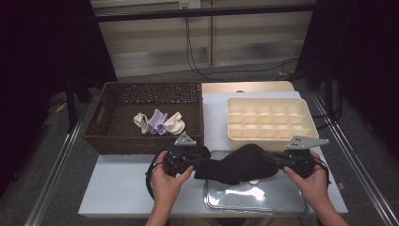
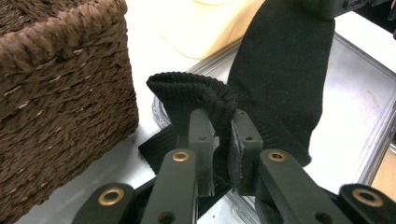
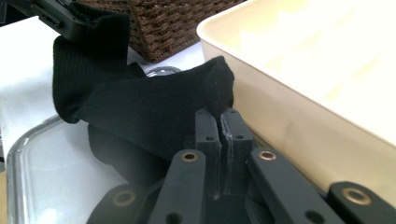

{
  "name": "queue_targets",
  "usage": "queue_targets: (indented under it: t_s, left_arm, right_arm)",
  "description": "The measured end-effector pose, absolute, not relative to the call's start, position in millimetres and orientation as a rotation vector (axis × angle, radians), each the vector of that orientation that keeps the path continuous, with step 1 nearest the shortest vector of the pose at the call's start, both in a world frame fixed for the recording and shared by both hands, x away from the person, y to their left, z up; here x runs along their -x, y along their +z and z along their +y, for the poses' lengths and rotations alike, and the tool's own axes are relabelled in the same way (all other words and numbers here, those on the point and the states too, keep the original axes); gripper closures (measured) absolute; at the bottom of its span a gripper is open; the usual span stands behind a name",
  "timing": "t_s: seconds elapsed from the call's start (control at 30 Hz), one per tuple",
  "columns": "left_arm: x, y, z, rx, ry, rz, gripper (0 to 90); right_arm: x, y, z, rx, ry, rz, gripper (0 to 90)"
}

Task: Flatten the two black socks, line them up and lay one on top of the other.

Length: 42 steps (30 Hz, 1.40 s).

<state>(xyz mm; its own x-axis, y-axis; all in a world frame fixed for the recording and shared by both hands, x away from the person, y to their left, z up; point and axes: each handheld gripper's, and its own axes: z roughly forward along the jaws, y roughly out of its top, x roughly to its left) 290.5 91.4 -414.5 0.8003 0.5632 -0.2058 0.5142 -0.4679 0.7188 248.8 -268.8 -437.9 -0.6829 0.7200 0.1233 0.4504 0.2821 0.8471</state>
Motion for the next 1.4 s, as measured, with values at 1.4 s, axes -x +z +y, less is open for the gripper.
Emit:
queue_targets:
  t_s: [1.4]
  left_arm:
    - [-304.0,-458.8,106.1,-2.216,-0.025,1.026,69.5]
  right_arm:
    - [-251.1,-467.1,-235.8,-1.033,1.159,2.447,64.5]
